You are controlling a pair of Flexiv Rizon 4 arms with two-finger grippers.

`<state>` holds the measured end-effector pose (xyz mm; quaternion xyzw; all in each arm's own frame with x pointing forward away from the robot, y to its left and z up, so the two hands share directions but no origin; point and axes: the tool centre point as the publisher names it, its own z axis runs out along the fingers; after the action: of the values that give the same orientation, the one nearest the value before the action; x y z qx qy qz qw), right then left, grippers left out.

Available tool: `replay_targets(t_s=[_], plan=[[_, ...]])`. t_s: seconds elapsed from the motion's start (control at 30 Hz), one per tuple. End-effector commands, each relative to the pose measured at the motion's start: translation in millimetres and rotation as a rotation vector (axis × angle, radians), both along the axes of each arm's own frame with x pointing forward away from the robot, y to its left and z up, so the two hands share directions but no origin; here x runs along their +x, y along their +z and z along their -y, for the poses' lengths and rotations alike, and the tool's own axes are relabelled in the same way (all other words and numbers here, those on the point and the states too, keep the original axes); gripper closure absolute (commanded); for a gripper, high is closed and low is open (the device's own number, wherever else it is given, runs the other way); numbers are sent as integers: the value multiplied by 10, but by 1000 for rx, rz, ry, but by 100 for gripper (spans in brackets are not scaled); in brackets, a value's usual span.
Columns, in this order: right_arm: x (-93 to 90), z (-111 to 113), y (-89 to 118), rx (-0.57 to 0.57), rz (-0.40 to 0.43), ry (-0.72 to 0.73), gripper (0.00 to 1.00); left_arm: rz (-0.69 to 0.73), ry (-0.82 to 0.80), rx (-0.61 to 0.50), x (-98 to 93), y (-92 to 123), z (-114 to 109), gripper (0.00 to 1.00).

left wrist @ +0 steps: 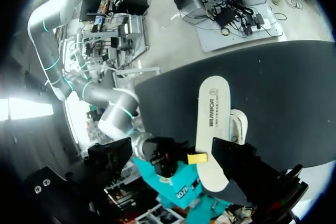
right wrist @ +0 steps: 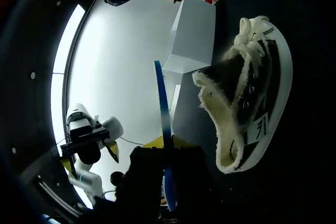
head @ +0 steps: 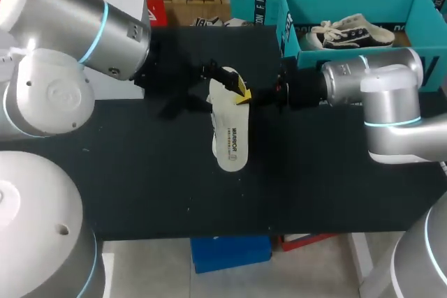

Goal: Take the shoe out of the shoebox, open the shoe tongue, remove and reinsert the insole, then place the shoe into the shoebox

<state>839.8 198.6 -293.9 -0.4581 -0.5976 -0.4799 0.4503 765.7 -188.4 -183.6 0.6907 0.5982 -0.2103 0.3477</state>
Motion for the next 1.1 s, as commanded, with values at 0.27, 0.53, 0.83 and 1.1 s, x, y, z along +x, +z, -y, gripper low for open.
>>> replay_targets(t_s=[0.27,0.53,0.83,1.1], plan=[[6,-11,-8,0,0,1,100,32,95,429,7,59,134,0],[6,-11,-8,0,0,1,100,41,85,470,18,83,213,0],[6,-11,-8,0,0,1,100,26,65,479,-62,-15,272,0],[6,-11,-8,0,0,1,100,42,56,465,-109,-35,283,0]])
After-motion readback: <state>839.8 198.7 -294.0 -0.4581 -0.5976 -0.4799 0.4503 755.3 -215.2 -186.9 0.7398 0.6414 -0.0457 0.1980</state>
